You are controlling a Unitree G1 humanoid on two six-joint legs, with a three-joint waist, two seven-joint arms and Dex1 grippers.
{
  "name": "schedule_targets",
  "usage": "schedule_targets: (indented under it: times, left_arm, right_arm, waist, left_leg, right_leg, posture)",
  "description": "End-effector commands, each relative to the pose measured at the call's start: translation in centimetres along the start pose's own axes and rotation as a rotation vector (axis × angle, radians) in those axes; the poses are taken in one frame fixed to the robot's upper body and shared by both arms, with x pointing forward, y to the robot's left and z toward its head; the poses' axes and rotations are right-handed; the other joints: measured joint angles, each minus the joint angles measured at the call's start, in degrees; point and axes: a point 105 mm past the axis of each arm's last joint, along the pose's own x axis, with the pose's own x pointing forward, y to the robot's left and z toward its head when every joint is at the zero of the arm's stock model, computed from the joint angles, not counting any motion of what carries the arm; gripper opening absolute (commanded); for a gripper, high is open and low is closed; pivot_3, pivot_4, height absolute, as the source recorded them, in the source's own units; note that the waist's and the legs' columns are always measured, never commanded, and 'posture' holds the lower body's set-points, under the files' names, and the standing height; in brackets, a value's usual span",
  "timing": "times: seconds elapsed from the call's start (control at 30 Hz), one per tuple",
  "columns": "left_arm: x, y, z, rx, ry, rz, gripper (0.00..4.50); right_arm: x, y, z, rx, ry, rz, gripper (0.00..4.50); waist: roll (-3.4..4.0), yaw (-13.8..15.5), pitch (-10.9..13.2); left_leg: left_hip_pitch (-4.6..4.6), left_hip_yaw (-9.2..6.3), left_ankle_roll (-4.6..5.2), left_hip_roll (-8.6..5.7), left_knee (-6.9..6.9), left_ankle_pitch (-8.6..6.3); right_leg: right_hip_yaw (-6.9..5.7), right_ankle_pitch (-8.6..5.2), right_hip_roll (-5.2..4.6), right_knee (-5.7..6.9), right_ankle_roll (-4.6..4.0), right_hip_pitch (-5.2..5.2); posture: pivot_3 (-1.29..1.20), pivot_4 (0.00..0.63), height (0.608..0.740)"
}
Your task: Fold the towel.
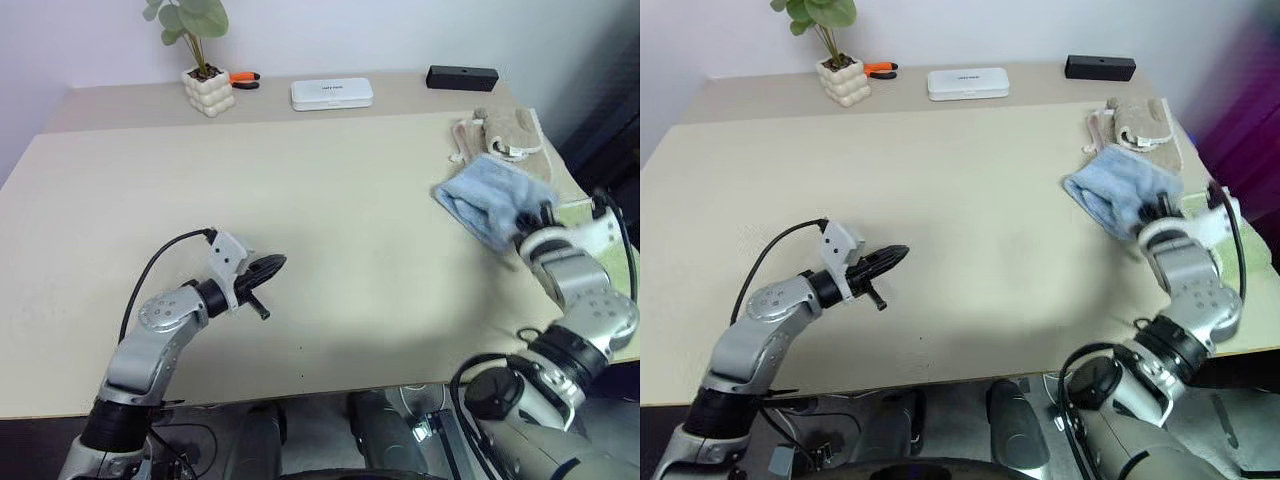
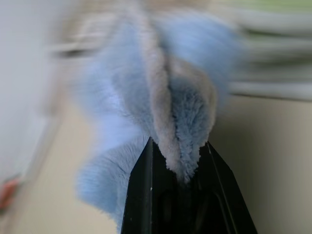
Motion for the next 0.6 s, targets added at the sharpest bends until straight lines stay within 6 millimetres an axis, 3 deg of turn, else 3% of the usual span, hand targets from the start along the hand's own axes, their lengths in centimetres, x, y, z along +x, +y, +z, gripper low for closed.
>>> schedule_targets:
  times: [0.03,0.23,0.27,0.37,0.53,0.6]
  left_arm:
    - [0.3,-0.3,0.5,0.031,-0.020,-0.020,0.00]
    - [0.8,-0.9,0.3,0.038,-0.017,-0.055,0.00]
    - [0.9,-0.8,0.3,0.038,-0.017,-0.055,0.00]
    - [1.2,-0.8,0.2,0.038,-0.020,-0.058,0.00]
    - [1.4,-1.0,0.0,0.035,-0.021,-0.069,0.00]
    - [1.5,-0.9,0.0,0.035,-0.023,-0.068,0.00]
  right_arm:
    - [-1.6,0.2,0.6,0.025,-0.033,0.008,0.03]
    - [-2.7,0.3,0.6,0.022,-0.026,0.016,0.03]
    - [-2.9,0.7,0.6,0.023,-0.022,0.034,0.72]
    - [-3.4,1.7,0.9,-0.002,-0.023,0.081,1.99]
    - [-4.9,4.4,1.5,-0.201,-0.041,0.192,4.49]
    - [-5.7,4.8,2.4,-0.355,-0.083,0.188,4.49]
  waist:
    - [0.10,-0.2,0.0]
    - [0.12,0.1,0.0]
    - [0.12,0.1,0.0]
    - [0.13,0.1,0.0]
    - [0.14,0.1,0.0]
    - [0.14,0.1,0.0]
  left_leg:
    - [-0.03,0.03,0.00,0.00,0.01,0.00]
    - [-0.10,0.04,0.00,-0.03,0.25,0.01]
    - [-0.12,0.05,0.00,-0.03,0.28,0.02]
    - [-0.12,0.07,0.03,-0.03,0.32,0.03]
    - [-0.10,0.06,0.04,-0.03,0.23,0.04]
    - [-0.10,0.05,0.04,-0.02,0.20,0.04]
  right_leg:
    - [0.03,0.00,0.00,0.00,0.00,-0.06]
    - [0.04,-0.01,-0.01,-0.02,-0.02,0.00]
    - [0.05,-0.01,-0.01,-0.04,-0.03,0.01]
    - [0.07,-0.06,-0.02,-0.05,-0.13,0.04]
    - [0.07,-0.01,-0.01,-0.05,-0.02,0.02]
    - [0.07,-0.01,0.00,-0.04,0.00,0.02]
  posture:
    - [0.00,0.150,0.734]
    - [0.00,0.150,0.734]
    - [0.00,0.150,0.734]
    - [0.00,0.150,0.734]
    - [0.00,0.150,0.734]
    - [0.00,0.150,0.734]
